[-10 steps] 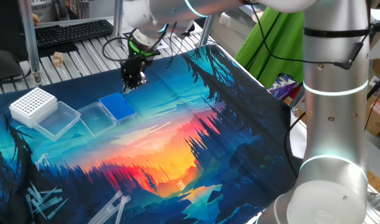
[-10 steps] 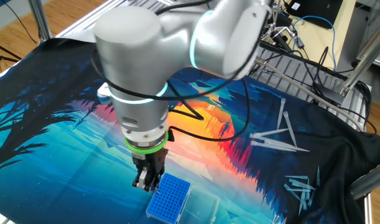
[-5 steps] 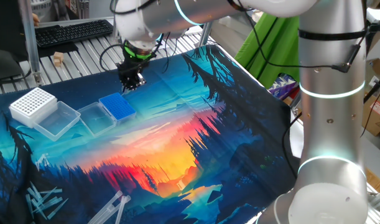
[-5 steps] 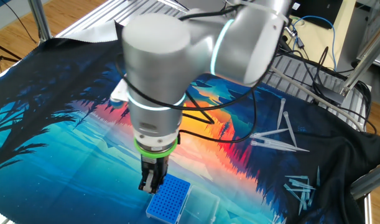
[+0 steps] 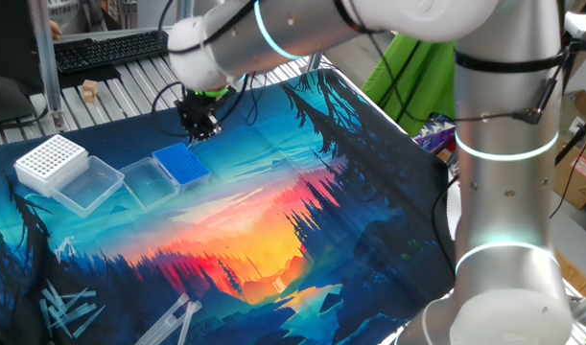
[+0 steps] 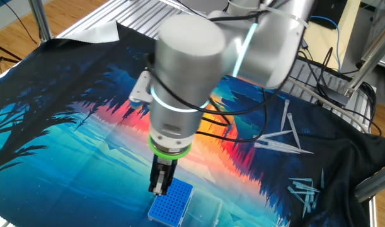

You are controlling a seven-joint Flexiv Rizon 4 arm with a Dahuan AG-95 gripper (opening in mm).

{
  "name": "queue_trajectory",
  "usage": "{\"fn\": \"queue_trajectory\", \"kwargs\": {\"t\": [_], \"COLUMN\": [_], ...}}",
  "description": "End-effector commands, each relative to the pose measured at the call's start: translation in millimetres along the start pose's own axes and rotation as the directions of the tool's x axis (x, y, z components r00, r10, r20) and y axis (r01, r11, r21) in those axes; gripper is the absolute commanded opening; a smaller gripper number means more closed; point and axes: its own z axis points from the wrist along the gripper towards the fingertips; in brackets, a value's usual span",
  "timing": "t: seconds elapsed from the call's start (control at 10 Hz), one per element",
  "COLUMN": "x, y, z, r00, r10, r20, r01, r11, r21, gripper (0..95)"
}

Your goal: Insert a small pipette tip into the holder for small pipette tips

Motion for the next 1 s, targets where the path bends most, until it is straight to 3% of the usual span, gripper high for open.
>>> {"fn": "queue_trajectory", "kwargs": {"t": [0.1, 1.0], "x": [0.3, 2.6], "y": [0.6, 2.2], "z": [-0.1, 6.5], "r00": [1.0, 0.991], "r10": [-0.017, -0.081], "r20": [0.024, 0.109], "r01": [0.017, 0.082], "r11": [1.0, 0.997], "r21": [-0.001, 0.001], "gripper": [0.0, 0.0]}}
